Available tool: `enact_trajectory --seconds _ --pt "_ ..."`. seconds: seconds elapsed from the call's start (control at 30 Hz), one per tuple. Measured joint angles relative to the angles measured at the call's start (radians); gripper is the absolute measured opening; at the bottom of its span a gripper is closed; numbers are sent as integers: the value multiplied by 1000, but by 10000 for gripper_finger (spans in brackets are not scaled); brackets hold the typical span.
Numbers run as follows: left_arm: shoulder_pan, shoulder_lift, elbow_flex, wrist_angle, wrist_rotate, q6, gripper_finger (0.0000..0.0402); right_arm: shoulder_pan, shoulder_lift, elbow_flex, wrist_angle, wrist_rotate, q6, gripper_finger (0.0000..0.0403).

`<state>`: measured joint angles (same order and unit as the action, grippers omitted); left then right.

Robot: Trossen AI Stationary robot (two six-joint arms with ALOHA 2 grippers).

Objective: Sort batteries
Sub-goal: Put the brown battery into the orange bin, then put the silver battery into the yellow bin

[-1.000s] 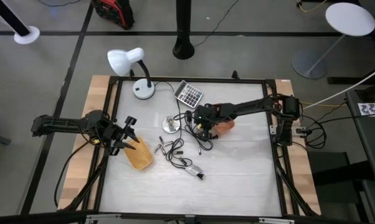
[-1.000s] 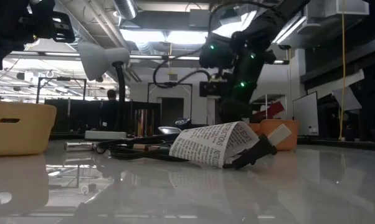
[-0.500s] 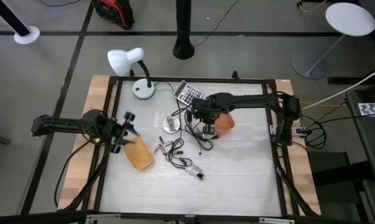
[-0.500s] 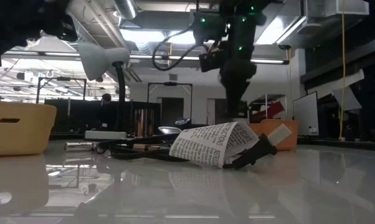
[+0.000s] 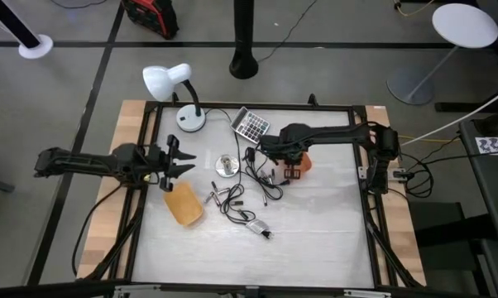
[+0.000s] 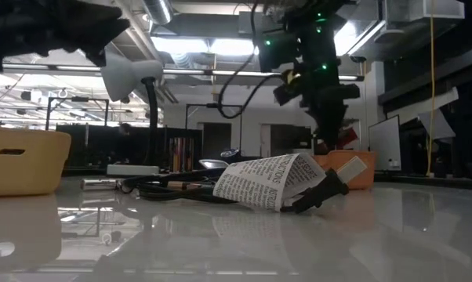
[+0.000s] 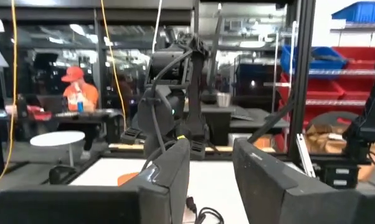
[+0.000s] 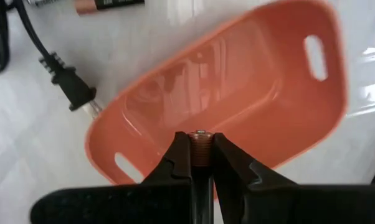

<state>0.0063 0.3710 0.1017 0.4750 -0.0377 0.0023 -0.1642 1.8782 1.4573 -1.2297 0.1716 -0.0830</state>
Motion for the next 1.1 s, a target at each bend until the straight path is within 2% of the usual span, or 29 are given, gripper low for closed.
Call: enact_trajectory --seconds 0.33,0.47,0.63,0.83,0.97,1.1 --pt "0 301 272 -332 60 -77 78 0 0 -53 23 40 0 35" --pt "0 402 352 -482 83 -66 69 0 0 -53 51 40 0 70" --pt "0 517 456 -699 96 -190 57 0 -1 -53 70 42 0 123" --pt "0 641 585 -914 168 -240 38 0 -1 -53 70 43 0 148" --pt "0 700 627 -966 169 -225 27 0 -1 -53 70 43 0 149" --pt "0 729 628 -958 161 -100 24 0 -1 -53 69 42 0 149"
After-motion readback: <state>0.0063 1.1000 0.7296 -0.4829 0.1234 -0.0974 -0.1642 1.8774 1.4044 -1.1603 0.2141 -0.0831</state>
